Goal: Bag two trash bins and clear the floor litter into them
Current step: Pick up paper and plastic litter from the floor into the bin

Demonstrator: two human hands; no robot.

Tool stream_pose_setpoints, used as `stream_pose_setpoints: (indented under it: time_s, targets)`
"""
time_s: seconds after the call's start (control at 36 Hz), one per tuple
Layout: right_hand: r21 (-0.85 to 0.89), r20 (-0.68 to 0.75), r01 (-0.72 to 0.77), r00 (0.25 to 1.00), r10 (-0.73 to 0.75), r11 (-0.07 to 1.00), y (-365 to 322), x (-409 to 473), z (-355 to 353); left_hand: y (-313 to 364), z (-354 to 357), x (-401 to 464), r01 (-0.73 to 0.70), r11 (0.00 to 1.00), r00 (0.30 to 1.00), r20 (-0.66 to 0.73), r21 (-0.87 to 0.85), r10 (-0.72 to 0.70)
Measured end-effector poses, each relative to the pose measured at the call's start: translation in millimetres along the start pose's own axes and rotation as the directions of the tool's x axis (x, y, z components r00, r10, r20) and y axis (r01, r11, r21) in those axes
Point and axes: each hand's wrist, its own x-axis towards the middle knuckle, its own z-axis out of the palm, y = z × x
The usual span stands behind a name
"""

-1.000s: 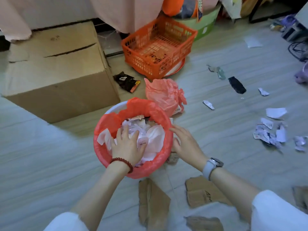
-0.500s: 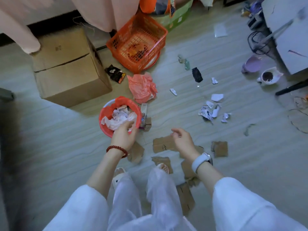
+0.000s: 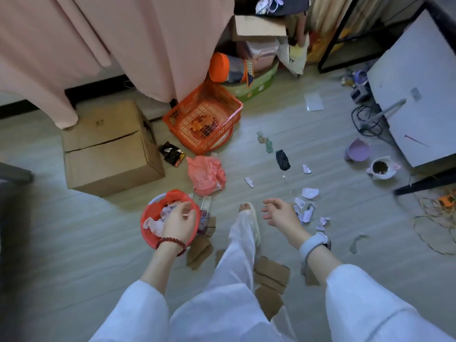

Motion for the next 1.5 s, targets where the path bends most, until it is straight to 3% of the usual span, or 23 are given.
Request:
stream_pose_setpoints:
  time_s: [0.11, 0.28, 0.44, 0.72, 0.92, 1.06, 1.14, 1.19, 1.28, 1.39, 1.5]
  targets:
    - [-0.053, 0.019, 0.022, 1.0, -0.021, 0.998, -43.1, 63.1, -20.0, 24.1, 13.5, 50.5, 0.077, 0.996, 0.996, -0.031, -0.036, -0.078]
    - [-0.264, 0.127, -0.006, 0.991, 0.041, 0.965, -93.9, 154.6, -48.6, 80.6, 40.2, 131.8, 0.173, 0.983, 0.985, 0.003, -0.068, -0.174]
    - [-0.338, 0.133, -0.031, 0.988, 0.08, 0.941, -123.0, 227.8, -62.1, 117.5, 67.5, 197.6, 0.211, 0.97, 0.977, 0.047, -0.119, -0.206]
    - [-0.528, 0.244, -0.017, 0.955, 0.17, 0.849, -64.5, 369.7, -7.8, 35.5, 155.9, 277.2, 0.446, 0.866, 0.89, 0.009, -0.227, -0.456]
    - [-0.775, 0.421, 0.305, 0.903, 0.092, 0.554, 51.1, 514.2, 50.2, -51.0, 292.9, 361.8, 0.457, 0.872, 0.887, 0.015, -0.176, -0.462]
    - [-0.871, 0.423, 0.359, 0.895, 0.14, 0.334, 157.1, 601.7, 80.1, -109.1, 390.6, 420.2, 0.382, 0.914, 0.924, 0.03, -0.138, -0.381]
    - [-0.898, 0.418, 0.409, 0.908, 0.02, 0.161, 209.7, 635.9, 93.1, -130.0, 432.1, 454.3, 0.303, 0.943, 0.953, 0.019, -0.135, -0.303]
    - [-0.888, 0.439, 0.443, 0.897, -0.058, 0.121, 238.3, 653.1, 99.2, -138.7, 451.7, 474.7, 0.245, 0.958, 0.969, -0.007, -0.152, -0.249]
    - [-0.853, 0.496, 0.502, 0.865, -0.076, 0.142, 264.6, 668.2, 97.6, -139.9, 467.8, 501.4, 0.163, 0.975, 0.986, -0.017, -0.154, -0.167]
    - [-0.753, 0.617, 0.641, 0.767, -0.179, 0.148, 274.5, 671.1, 84.9, -128.9, 470.9, 527.8, 0.075, 0.994, 0.997, -0.02, -0.079, -0.077]
    - [-0.724, 0.552, 0.592, 0.805, -0.218, 0.354, 259.0, 677.9, 60.6, -97.3, 468.9, 553.9, -0.01, 1.0, 1.0, 0.03, 0.013, 0.01]
